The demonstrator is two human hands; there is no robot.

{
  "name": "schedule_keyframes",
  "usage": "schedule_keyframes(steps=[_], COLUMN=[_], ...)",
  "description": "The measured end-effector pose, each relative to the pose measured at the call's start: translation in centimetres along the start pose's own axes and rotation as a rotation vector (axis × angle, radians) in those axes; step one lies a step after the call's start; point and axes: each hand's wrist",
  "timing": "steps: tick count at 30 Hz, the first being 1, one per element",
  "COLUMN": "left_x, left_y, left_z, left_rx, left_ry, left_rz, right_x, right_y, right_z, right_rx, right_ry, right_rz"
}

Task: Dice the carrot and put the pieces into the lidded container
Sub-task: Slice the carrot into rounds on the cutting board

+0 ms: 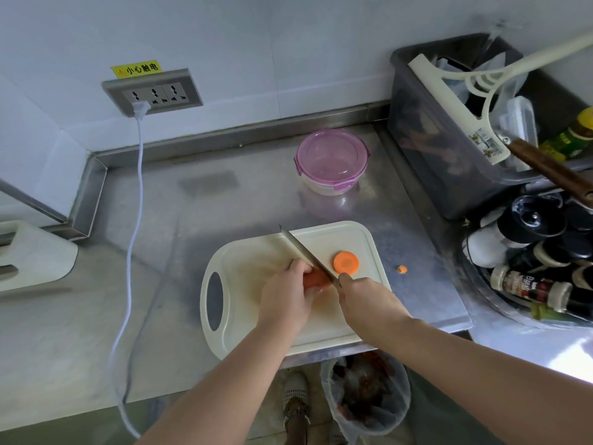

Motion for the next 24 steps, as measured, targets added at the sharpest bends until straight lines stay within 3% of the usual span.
schedule_keyframes(steps=[7,12,13,15,17,18,20,22,24], left_x=[0.1,-0.2,-0.6,-2.1,-3.9,-4.6,-5.2,-5.1,-4.6], left_y=[-0.5,-1.4,-1.4,-1.1,-0.4,0.2,1.7,3.3,4.1], left_z=[-0.2,0.0,0.2,0.5,0.3,-0.1,-1.1,-1.9,-2.7], left_rx=[0.003,0.025,0.025,0.056,0.188,0.289,0.466,0.525,0.532], left_ry=[-0.018,-0.088,-0.018,0.28,0.515,0.509,0.296,0.013,-0.136], left_rz=[0.046,0.162,0.195,0.287,0.213,0.099,-0.172,-0.378,-0.497], right_x=[0.5,0.0,-0.5,-1.3,-1.9,-2.1,-2.3,-2.5,-2.8], right_y=[0.4,1.5,1.9,2.9,3.8,4.2,4.7,4.9,5.1], right_z=[-0.5,1.0,1.5,2.2,2.5,2.5,2.3,2.2,2.1], right_rx=[-0.001,-0.042,-0.051,-0.066,-0.09,-0.08,-0.043,-0.035,-0.038], right_ry=[0.015,0.182,0.228,0.345,0.456,0.476,0.506,0.548,0.576], right_rz=[-0.028,0.015,0.033,0.089,0.154,0.203,0.286,0.297,0.299])
Point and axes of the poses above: each hand's wrist, its own z-axis away from the middle knuckle, its own x-axis out of the palm, y = z × x, and after that the axes turned 12 degrees about -y, right-handed
